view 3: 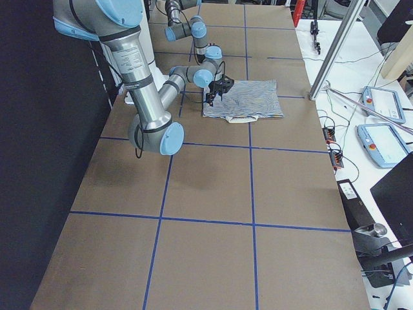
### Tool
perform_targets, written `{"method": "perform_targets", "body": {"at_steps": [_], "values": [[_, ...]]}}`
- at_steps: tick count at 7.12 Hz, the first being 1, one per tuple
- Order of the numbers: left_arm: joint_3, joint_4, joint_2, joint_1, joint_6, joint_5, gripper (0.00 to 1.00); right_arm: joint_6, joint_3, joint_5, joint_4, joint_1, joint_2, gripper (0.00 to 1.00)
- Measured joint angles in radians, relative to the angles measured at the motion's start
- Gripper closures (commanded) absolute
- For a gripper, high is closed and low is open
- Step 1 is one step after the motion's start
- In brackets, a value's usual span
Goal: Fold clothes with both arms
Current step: 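Move the right gripper to the shirt's near end beside the left gripper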
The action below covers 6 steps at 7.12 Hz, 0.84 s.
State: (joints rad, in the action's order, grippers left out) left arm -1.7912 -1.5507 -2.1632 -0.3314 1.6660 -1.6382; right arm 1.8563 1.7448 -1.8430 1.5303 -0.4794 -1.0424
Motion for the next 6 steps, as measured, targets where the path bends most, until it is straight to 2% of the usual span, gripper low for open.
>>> {"method": "perform_targets", "body": {"at_steps": [3, 6], "values": [[-0.001, 0.000, 0.000, 0.000, 0.000, 0.000, 1.00, 0.205, -0.068, 0.002, 0.004, 0.007, 0.049, 0.00], [-0.002, 0.000, -0.001, 0.002, 0.003, -0.001, 1.00, 0.259, -0.078, 0.003, 0.068, 0.033, 0.061, 0.00]]}}
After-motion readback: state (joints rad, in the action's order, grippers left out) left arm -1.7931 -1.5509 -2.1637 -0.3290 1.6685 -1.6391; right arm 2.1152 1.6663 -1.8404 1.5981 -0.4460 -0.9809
